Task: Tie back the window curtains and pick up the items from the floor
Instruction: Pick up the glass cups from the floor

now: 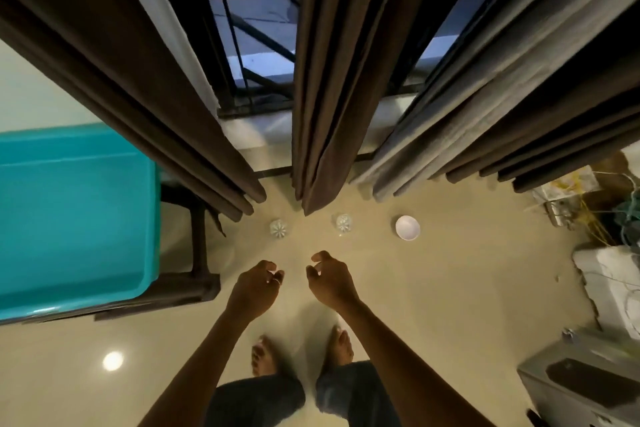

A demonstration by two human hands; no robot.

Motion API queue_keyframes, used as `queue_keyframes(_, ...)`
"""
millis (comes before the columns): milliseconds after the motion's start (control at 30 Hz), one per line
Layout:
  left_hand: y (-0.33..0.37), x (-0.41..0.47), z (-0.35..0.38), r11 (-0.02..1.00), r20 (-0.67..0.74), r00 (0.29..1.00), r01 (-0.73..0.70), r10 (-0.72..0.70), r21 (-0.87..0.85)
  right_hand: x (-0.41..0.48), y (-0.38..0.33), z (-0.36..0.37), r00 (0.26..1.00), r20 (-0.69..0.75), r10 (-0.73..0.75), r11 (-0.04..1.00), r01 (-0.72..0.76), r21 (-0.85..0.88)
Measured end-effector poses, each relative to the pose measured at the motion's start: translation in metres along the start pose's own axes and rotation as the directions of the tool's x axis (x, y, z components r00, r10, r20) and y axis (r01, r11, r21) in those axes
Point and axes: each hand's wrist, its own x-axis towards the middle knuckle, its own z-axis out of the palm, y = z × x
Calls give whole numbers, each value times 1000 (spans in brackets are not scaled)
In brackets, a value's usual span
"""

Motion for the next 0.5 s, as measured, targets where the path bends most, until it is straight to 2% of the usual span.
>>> queue_keyframes(267,-72,162,85,1000,-34,999,1,0,30,174,77,94,997,27,-65,992,68,-102)
queue_keyframes(500,-119,270,125,998,-137,989,57,-57,-10,265,122,141,993,-38,-112,983,105,-149)
